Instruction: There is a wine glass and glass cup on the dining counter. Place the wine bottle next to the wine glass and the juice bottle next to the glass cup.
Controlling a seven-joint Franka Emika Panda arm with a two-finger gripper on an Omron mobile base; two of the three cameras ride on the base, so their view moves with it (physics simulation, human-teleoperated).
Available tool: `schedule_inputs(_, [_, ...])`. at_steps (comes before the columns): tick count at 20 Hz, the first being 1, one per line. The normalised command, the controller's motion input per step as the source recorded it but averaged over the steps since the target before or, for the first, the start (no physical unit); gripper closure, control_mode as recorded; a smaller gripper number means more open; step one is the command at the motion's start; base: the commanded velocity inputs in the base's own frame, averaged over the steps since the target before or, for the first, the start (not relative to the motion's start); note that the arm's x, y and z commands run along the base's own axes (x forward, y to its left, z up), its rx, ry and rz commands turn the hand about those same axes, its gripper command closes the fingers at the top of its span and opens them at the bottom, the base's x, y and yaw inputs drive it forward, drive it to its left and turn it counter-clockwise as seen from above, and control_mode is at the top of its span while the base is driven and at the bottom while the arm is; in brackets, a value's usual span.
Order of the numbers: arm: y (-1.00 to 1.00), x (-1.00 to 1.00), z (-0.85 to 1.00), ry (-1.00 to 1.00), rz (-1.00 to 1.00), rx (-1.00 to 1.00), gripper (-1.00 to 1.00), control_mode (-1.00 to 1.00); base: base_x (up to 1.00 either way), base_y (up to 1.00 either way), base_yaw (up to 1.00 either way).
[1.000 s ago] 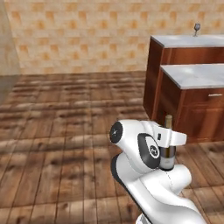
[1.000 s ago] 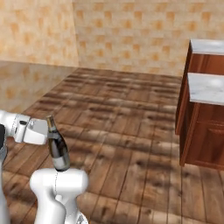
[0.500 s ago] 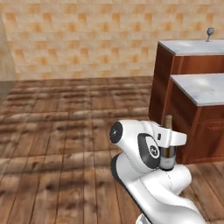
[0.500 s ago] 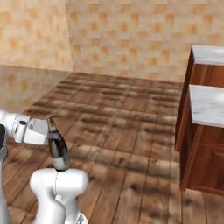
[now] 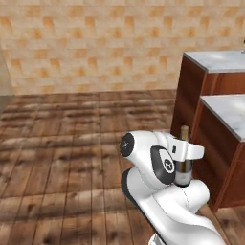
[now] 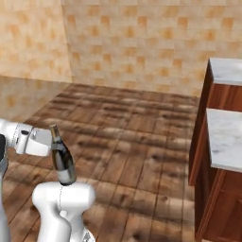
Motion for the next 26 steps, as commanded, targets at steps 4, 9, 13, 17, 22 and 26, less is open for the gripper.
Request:
schedule_inputs(4, [0.00, 0.00, 0.00, 0.00, 0.00, 0.00, 1.00, 1.00, 0.94, 0.00, 0.00])
schedule_inputs(9, [0.00, 0.00, 0.00, 0.00, 0.00, 0.00, 1.00, 1.00, 0.94, -0.04, 0.00])
schedule_inputs(13, [0.00, 0.00, 0.00, 0.00, 0.00, 0.00, 1.00, 1.00, 0.94, -0.05, 0.00])
schedule_inputs(17, [0.00, 0.00, 0.00, 0.00, 0.00, 0.00, 1.00, 1.00, 0.94, -0.08, 0.01])
schedule_inputs(22, [0.00, 0.00, 0.00, 0.00, 0.00, 0.00, 1.00, 1.00, 0.94, -0.09, 0.02])
schedule_inputs(26, [0.00, 0.00, 0.00, 0.00, 0.00, 0.00, 1.00, 1.00, 0.94, -0.08, 0.01])
